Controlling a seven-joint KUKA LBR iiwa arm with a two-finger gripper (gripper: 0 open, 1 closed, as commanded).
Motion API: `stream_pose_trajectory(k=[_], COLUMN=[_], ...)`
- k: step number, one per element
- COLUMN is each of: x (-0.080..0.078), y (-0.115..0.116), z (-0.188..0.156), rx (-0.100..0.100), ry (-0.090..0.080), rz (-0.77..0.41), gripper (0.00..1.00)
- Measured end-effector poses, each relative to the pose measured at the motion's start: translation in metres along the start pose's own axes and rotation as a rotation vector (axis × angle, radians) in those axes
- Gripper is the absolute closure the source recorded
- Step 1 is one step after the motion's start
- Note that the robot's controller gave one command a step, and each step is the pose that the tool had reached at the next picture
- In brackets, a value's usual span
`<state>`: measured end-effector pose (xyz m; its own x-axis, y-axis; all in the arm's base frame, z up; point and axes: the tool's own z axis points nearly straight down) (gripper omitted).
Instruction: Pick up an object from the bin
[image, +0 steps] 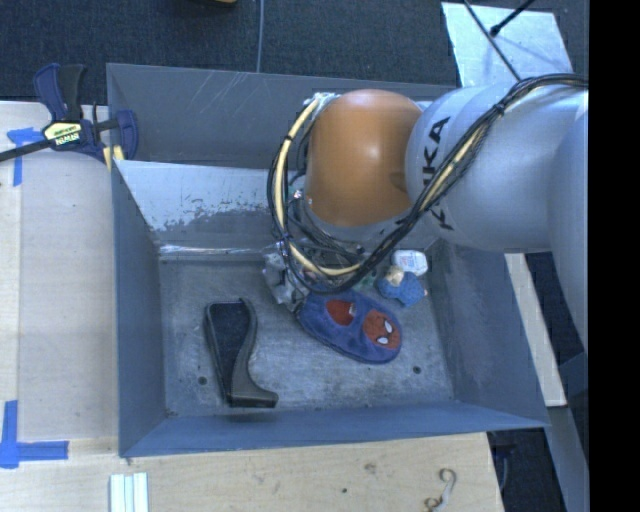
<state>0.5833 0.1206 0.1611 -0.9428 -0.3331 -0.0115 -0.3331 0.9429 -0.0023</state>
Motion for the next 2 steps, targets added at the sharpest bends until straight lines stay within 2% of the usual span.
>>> stream_pose_trajectory(k=[1,2], x=[0.0200,0.0198], y=[-0.0531,-0.0492], z=[-0.0096,-0.0064], rx=[0.001,-0.003], ry=[0.008,0.006], rz=[0.162,-0.357], gripper=[1.00,1.00])
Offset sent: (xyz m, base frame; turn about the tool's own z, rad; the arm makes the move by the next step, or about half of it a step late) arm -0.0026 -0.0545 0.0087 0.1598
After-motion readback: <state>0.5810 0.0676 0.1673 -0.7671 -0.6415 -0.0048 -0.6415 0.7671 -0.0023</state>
